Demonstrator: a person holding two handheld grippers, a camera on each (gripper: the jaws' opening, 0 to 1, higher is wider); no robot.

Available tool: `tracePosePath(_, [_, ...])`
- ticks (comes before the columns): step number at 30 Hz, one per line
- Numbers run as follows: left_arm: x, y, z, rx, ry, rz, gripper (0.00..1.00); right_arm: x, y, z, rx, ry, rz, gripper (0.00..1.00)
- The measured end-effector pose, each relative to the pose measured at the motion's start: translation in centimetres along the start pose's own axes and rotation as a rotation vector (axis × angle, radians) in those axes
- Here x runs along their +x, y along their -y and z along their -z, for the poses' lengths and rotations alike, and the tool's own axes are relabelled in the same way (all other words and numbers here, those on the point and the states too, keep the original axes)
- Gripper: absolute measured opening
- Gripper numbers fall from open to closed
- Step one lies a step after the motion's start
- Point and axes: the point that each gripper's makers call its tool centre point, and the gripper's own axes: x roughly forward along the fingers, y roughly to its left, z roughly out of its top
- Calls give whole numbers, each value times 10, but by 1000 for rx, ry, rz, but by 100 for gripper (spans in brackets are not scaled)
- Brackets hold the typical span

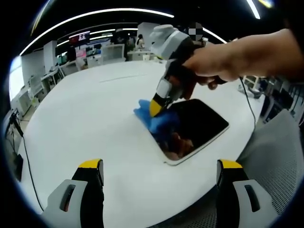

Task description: Wipe the mirror surface with the cleaning cloth until all visible marks leave the cleaned area.

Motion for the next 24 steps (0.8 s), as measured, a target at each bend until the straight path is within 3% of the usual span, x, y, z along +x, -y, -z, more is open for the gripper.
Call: tracePosePath(24, [-2, 2, -1, 10, -4, 3, 99, -11, 24, 10, 11, -7, 30, 2])
